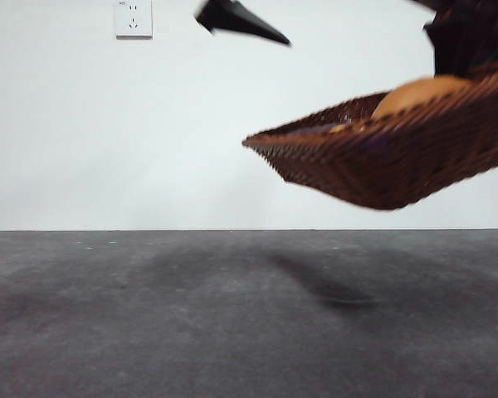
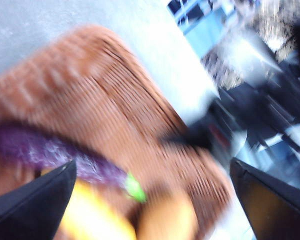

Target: Help me put the vegetables on the table into the basket

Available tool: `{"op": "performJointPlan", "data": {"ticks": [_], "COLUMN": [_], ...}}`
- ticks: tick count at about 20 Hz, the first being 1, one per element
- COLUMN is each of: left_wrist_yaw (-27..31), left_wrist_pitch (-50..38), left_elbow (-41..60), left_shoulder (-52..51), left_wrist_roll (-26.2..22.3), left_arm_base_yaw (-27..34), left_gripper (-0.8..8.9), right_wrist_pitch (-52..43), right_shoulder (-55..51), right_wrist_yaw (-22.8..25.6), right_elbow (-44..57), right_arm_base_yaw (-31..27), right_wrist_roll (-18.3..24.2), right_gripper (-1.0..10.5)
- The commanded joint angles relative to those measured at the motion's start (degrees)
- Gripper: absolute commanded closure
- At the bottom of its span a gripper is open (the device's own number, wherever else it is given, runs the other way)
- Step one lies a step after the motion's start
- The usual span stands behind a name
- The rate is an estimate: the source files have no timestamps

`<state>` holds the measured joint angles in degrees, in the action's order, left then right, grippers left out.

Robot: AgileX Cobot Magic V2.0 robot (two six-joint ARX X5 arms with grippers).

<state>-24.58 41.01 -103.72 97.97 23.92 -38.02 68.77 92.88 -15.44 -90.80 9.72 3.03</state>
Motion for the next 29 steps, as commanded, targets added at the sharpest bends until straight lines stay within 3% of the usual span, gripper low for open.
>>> {"op": "performJointPlan", "data": {"ticks": [1, 4, 7, 9, 10, 11, 12, 13, 16, 21, 24, 25, 27, 28, 29], "left_wrist_yaw": [2.6, 5.9, 6.6, 7.1, 9.9, 12.3, 13.1, 13.8, 15.7, 16.3, 19.6, 20.4, 23.2, 24.3, 24.8], "left_wrist_pitch": [10.1, 24.4, 29.4, 33.4, 34.6, 34.6, 34.6, 34.6, 34.6, 34.6, 34.6, 34.6, 34.6, 34.6, 34.6], "left_elbow": [0.5, 0.5, 0.5, 0.5, 0.6, 0.7, 0.7, 0.7, 0.7, 0.7, 0.7, 0.7, 0.7, 0.7, 0.7], "left_shoulder": [-4.2, -9.8, -14.5, -16.6, -17.0, -17.9, -18.3, -18.8, -20.1, -23.9, -26.7, -27.6, -29.1, -29.9, -30.6], "left_wrist_roll": [-14.3, -21.5, -22.7, -23.1, -23.1, -22.9, -22.9, -22.2, -22.0, -20.5, -19.5, -19.5, -19.5, -19.5, -19.5], "left_arm_base_yaw": [0.2, -0.3, -1.7, -3.0, -3.8, -5.1, -6.4, -8.0, -10.3, -10.7, -10.7, -10.7, -10.7, -10.6, -10.6], "left_gripper": [2.92, 2.92, 2.93, 2.94, 3.56, 5.01, 7.13, 8.13, 8.18, 8.18, 8.18, 8.18, 8.18, 8.18, 8.18], "right_wrist_pitch": [-2.8, -7.0, -12.3, -14.5, -15.5, -15.7, -15.3, -15.3, -12.9, -12.8, -12.5, -12.2, -11.6, -11.4, -10.4], "right_shoulder": [3.5, 8.3, 14.2, 18.1, 20.0, 22.1, 23.9, 26.0, 30.5, 32.9, 33.0, 33.0, 33.0, 32.9, 32.5], "right_wrist_yaw": [-0.9, -5.7, -13.3, -13.9, -14.8, -16.4, -17.1, -17.2, -17.2, -17.2, -17.1, -17.1, -16.3, -16.0, -16.0], "right_elbow": [0.0, 0.0, -0.1, -0.6, -1.0, -1.8, -3.1, -4.9, -9.5, -9.4, -9.4, -9.4, -9.4, -9.4, -9.4], "right_arm_base_yaw": [-2.5, -7.8, -12.2, -13.2, -13.2, -13.2, -13.2, -13.2, -13.2, -13.2, -13.2, -13.2, -13.2, -13.2, -13.2], "right_wrist_roll": [-0.2, 0.2, 2.1, 3.7, 4.5, 5.4, 5.4, 5.5, 5.4, 4.5, 3.2, 2.6, 1.5, 1.4, 1.5], "right_gripper": [9.5, 9.6, 9.6, 9.6, 9.6, 9.6, 9.6, 9.6, 9.6, 9.5, 9.3, 8.4, 3.2, 1.8, 1.9]}}
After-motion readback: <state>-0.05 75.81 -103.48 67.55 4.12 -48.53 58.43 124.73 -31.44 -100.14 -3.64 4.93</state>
